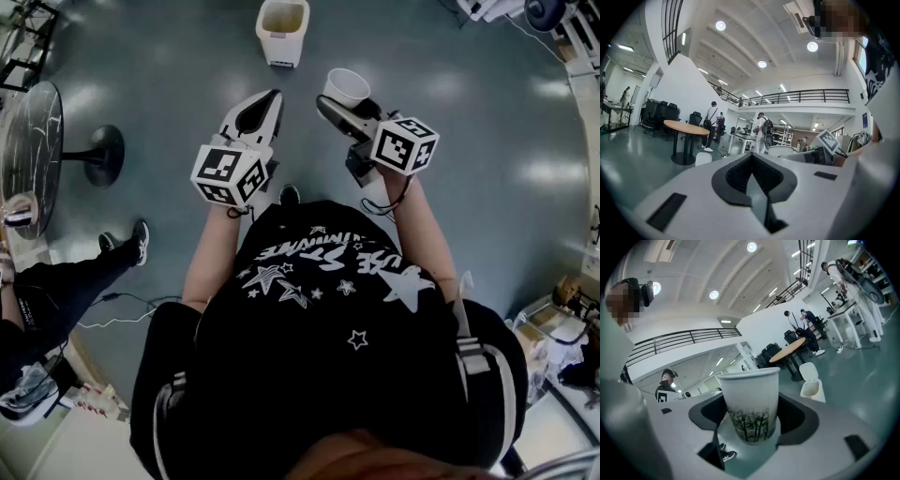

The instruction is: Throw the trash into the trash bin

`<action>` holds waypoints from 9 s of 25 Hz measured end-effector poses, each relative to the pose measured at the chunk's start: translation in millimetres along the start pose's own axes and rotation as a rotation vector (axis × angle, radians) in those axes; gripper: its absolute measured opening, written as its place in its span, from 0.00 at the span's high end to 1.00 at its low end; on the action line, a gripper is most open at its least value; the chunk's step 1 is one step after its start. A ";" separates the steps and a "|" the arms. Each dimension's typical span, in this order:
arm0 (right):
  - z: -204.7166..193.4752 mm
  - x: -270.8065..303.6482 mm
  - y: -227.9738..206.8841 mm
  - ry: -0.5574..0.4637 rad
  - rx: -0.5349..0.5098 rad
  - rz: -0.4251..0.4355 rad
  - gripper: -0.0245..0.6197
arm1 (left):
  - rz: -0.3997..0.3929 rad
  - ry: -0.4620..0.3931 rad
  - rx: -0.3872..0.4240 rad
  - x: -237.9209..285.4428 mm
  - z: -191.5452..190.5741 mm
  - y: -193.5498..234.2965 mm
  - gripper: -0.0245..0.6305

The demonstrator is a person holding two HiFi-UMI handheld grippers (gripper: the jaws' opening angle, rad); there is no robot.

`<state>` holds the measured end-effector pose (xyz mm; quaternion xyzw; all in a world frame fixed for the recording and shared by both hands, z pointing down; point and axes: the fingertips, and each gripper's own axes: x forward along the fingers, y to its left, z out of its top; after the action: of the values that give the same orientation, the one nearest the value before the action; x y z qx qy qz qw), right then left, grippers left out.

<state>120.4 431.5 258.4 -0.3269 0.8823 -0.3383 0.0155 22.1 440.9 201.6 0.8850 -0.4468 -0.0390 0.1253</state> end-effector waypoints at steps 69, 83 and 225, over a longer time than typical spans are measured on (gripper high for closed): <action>160.1 168.3 -225.6 0.058 0.000 -0.048 0.46 | 0.276 0.048 0.034 225.0 25.3 174.0 0.95; 164.5 238.2 -243.6 0.104 -0.059 -0.162 0.46 | 0.178 0.070 -0.006 272.0 29.7 261.6 0.95; 75.8 463.1 -431.3 0.415 -0.007 -0.485 0.79 | 0.066 0.495 -0.134 428.6 -176.1 466.3 0.95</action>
<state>19.7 -125.4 551.6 -0.4519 0.7642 -0.3885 -0.2469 -54.1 -134.8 509.8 0.8422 -0.4276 0.1535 0.2904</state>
